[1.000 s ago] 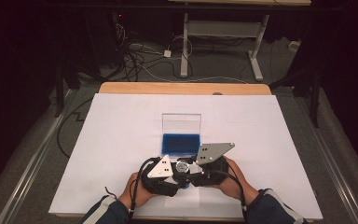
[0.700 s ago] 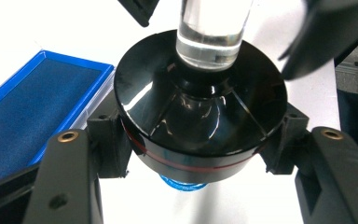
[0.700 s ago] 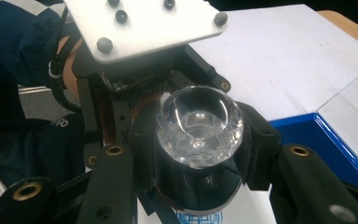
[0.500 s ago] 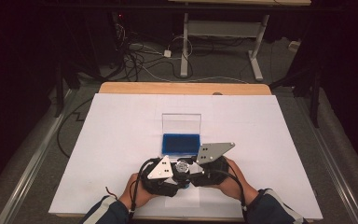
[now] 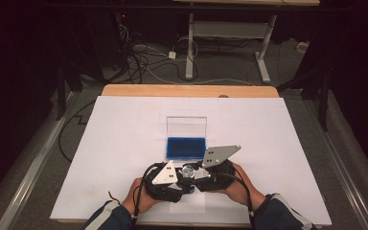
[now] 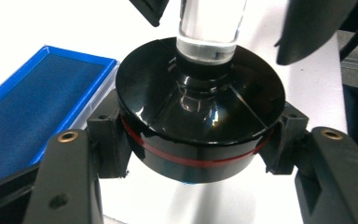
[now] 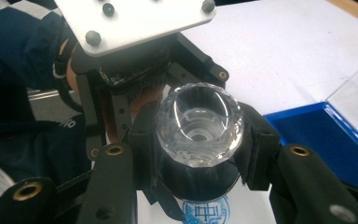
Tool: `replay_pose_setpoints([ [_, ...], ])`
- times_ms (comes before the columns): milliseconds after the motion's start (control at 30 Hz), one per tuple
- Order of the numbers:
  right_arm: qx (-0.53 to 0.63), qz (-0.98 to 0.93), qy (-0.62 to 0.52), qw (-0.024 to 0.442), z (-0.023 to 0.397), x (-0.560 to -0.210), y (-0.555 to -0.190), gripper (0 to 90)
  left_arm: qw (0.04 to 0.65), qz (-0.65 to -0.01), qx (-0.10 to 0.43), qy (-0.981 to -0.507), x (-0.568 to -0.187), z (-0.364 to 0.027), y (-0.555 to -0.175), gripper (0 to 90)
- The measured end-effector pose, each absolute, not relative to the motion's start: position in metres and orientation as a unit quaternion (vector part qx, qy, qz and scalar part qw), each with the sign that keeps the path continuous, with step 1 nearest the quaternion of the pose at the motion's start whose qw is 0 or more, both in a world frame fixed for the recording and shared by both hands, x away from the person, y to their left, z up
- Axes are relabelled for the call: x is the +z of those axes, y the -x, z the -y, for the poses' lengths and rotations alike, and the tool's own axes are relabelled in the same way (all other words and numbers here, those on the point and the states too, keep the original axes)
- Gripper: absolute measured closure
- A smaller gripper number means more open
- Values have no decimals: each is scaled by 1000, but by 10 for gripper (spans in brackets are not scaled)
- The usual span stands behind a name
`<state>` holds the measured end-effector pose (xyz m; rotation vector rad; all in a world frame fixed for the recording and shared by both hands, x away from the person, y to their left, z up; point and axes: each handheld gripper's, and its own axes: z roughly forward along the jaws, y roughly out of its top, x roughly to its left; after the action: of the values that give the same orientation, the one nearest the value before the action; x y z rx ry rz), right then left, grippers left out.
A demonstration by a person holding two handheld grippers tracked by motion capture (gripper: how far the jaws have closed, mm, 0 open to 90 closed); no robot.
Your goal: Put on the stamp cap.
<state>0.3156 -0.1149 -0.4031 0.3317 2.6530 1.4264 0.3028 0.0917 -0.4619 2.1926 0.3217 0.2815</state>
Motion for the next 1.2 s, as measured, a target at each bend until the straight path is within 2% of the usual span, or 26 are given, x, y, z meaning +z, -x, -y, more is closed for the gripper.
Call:
replay_pose_setpoints([
  [800,466,-876,-118,37,113,-409,-317,569,423,-124,122,-889,-464,-91,-303,361],
  [1200,461,-879,-116,47,111,-411,-316,568,427,-132,122,-886,-469,-90,-303,356],
])
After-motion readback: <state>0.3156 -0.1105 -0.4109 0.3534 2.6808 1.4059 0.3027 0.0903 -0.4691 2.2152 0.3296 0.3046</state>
